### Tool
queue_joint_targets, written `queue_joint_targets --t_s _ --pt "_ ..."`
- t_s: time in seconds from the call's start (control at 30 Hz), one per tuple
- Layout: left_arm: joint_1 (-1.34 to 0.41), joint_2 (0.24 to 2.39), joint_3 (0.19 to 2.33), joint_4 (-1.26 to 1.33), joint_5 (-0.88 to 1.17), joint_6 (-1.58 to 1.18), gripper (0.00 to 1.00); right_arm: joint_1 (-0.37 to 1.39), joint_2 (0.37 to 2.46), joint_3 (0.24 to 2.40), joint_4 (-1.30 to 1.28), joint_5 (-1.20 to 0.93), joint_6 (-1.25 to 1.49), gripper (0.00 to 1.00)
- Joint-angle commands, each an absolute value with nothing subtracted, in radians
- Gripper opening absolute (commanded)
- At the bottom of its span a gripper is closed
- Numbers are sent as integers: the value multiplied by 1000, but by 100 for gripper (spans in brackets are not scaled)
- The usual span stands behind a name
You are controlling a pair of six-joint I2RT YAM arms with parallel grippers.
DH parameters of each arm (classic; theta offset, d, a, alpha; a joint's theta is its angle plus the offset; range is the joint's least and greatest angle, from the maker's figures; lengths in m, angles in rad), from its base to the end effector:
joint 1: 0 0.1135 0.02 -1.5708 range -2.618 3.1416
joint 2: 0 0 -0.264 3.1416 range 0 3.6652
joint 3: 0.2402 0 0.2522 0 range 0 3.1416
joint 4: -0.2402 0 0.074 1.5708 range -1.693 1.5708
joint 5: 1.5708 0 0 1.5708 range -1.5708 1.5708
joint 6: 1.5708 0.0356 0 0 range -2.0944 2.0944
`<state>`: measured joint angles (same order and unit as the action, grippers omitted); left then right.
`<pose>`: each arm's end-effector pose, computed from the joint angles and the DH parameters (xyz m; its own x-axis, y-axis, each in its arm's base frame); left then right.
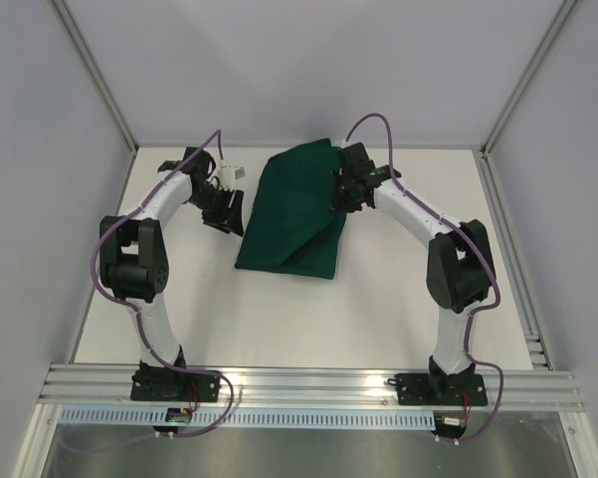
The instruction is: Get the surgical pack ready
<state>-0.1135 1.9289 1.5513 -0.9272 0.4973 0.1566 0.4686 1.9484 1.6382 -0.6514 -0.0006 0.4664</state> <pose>0.3856 -0.0610 0.2246 -0.9119 0.2419 -0.3314 0.3709 0.8315 -0.4137 0.3851 0.1950 0.2514 -0.8568 0.0703 -0.5109 -0.0746 0.9633 0.2577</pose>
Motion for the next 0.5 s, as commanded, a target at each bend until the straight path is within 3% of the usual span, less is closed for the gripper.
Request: queue_joint_targets --t_s 0.0,0.17,0.23,0.3,0.4,0.47 --pt "-120 1922 1549 -946 532 170 60 436 1985 1677 -678 23 442 1" --pt "-156 1934 1531 -936 528 172 60 433 2020 1660 -709 44 463 2" --pt "-178 1940 1522 -933 523 172 59 433 2046 1670 -727 57 465 13" --pt "-193 1953 1516 -931 514 178 59 433 2057 1684 -767 77 465 37" --pt "-212 1960 1503 -928 485 184 59 433 2028 1646 -761 87 456 52" --pt "-215 1959 1497 -927 472 189 59 433 1987 1625 -744 92 453 54"
